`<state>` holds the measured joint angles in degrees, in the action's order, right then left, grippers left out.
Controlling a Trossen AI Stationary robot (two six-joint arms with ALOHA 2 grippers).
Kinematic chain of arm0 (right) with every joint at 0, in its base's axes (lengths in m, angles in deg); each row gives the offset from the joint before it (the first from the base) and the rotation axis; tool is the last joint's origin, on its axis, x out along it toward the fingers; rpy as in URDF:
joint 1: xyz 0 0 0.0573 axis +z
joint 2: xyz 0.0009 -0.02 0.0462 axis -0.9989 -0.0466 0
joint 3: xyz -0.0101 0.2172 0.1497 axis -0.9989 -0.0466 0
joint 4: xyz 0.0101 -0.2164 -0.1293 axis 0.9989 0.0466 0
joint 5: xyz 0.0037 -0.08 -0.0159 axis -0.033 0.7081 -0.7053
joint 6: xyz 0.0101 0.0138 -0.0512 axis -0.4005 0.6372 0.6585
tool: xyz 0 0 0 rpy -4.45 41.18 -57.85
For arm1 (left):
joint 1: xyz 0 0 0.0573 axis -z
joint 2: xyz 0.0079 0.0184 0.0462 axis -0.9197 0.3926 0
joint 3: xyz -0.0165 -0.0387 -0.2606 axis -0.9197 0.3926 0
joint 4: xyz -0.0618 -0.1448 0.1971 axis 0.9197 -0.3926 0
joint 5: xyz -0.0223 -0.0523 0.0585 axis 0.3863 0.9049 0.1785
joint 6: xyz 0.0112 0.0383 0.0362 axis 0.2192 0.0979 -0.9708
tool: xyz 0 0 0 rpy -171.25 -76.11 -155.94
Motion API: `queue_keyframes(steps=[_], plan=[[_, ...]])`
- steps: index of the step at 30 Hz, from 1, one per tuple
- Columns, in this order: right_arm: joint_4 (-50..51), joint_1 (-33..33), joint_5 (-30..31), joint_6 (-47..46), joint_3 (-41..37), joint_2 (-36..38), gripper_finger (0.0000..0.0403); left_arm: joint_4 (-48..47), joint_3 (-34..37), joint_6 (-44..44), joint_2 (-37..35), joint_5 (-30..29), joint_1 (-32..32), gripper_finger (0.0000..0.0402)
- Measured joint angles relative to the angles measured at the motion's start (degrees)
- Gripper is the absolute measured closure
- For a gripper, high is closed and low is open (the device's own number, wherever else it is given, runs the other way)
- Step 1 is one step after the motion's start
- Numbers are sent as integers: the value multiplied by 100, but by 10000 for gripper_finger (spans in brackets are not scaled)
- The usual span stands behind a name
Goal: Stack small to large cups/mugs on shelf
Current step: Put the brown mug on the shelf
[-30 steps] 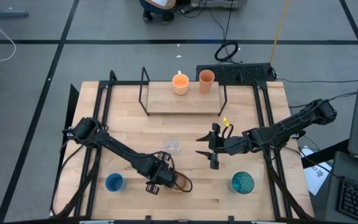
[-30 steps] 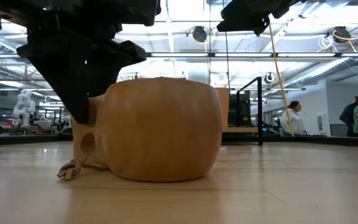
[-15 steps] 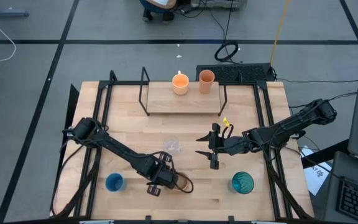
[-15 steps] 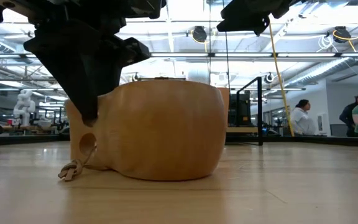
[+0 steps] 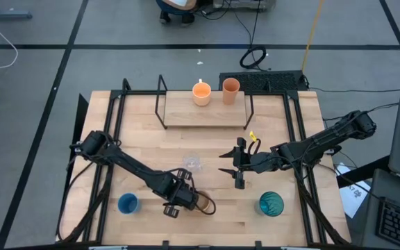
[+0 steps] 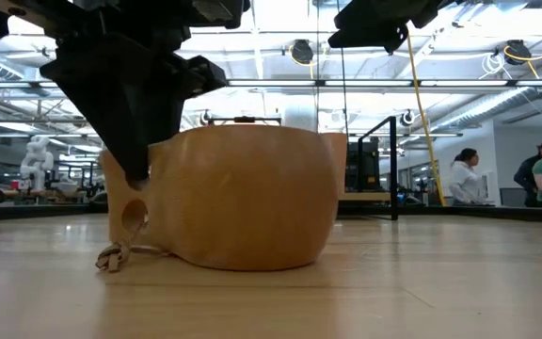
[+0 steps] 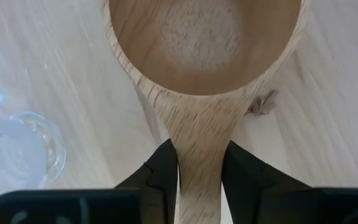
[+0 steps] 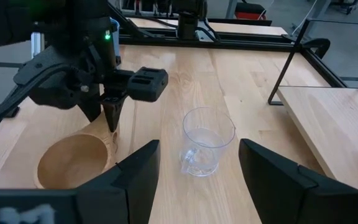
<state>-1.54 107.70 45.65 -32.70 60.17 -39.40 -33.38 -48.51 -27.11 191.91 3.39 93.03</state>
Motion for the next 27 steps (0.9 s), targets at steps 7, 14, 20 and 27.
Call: queue_keyframes(steps=[7, 14, 20, 27], plan=[[20, 41, -5, 18, 4, 4, 193, -226, -128, -38, -284, 6, -50, 305], [42, 199, -5, 11, 4, 4, 193, -258, -133, 71, -905, 39, -137, 305], [64, 300, -3, 0, 4, 4, 193, -519, -137, 167, -1500, 39, -254, 305], [367, 300, 215, -122, 4, 26, 193, -997, -137, 264, -2043, -4, -534, 305]])
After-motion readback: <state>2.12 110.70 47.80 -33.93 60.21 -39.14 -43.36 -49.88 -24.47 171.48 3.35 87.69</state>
